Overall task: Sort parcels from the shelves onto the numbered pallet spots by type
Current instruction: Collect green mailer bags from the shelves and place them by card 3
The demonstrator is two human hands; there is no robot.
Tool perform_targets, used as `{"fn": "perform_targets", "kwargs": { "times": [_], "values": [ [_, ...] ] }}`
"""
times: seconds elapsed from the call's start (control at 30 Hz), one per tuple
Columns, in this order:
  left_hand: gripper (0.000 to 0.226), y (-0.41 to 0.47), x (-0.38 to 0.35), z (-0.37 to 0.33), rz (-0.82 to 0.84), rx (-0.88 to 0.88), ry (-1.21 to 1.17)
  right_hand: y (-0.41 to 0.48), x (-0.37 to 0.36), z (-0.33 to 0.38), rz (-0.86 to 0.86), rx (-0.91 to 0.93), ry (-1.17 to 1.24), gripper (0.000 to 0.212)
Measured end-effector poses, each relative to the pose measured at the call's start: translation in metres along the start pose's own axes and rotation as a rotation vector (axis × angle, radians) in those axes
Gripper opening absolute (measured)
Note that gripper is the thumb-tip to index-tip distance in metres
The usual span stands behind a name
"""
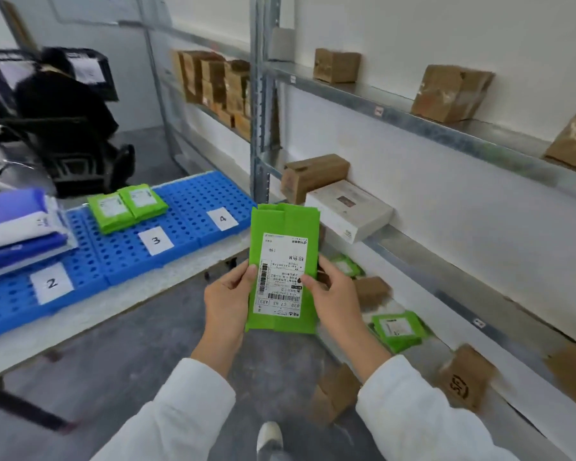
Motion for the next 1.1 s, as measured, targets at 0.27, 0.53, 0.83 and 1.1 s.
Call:
{"fn": "perform_targets", "kwargs": {
  "times": [0.27,0.53,0.83,1.1],
  "values": [
    [0.024,0.089,0.074,-0.012,-0.241,-0.037,0.05,0.079,-0.116,0.037,0.229,0.056,0.011,0.041],
    [0.032,0.184,0.129,-0.027,-0.449,-0.053,0.143,0.17,-0.227,0.071,0.444,0.099,-0.032,0.042],
    [0.035,0.255,0.179,-0.035,-0.634,-0.051,0.147,0.232,-0.318,0.105,0.622,0.173,-0.079,0.045],
    [0.03,0.303,0.212,-0.025,-0.698,-0.032,0.164,0.26,-0.375,0.114,0.652,0.202,-0.179,0.052]
  ]
}}
Point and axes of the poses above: each hand's wrist, its own y-axis towards the middle knuckle, its own x-axis out of the back of the hand, z = x × y, the point moved 4 cm from there along y, towards the middle knuckle, and after that the axes turned 10 degrees about -x, right-handed, at the moved point
